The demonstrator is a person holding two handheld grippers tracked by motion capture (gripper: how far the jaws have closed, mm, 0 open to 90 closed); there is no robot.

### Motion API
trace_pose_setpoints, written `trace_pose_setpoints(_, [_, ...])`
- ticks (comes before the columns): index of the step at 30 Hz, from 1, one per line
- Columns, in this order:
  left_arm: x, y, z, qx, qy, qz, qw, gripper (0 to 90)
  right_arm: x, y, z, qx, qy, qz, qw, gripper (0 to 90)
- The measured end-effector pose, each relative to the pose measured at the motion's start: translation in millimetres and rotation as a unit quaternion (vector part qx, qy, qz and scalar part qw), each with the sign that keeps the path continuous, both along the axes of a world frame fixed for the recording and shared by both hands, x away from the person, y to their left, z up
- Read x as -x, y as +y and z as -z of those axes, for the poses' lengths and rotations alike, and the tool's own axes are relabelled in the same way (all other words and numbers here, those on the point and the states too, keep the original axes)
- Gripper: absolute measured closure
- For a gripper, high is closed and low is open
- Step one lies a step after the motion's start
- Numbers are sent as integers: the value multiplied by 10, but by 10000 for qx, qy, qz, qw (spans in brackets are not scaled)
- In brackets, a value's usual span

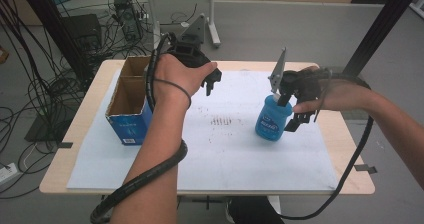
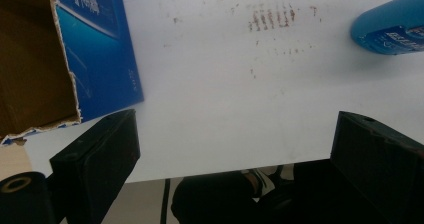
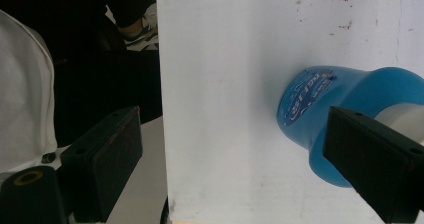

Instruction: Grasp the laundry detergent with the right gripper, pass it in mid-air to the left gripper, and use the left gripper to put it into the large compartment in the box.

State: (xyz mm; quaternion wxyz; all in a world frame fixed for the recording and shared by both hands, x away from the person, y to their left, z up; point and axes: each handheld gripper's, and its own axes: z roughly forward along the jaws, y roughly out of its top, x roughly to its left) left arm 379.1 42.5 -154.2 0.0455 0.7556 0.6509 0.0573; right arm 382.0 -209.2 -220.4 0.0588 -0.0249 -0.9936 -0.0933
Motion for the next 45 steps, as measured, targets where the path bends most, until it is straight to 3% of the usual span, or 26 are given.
trace_pose_setpoints(29, [24, 5, -37, 23, -55, -4, 10000, 60, 16, -37, -9, -28, -67, 34, 10000, 87])
trace_pose_setpoints(39, [29, 26, -35, 3, -55, -4, 10000, 60, 9, -181, 31, -92, -82, 287, 9995, 85])
trace_pose_setpoints(45, [29, 7, -30, 4, -59, 14, 10000, 59, 1, -379, 9, -141, -147, 669, 9975, 85])
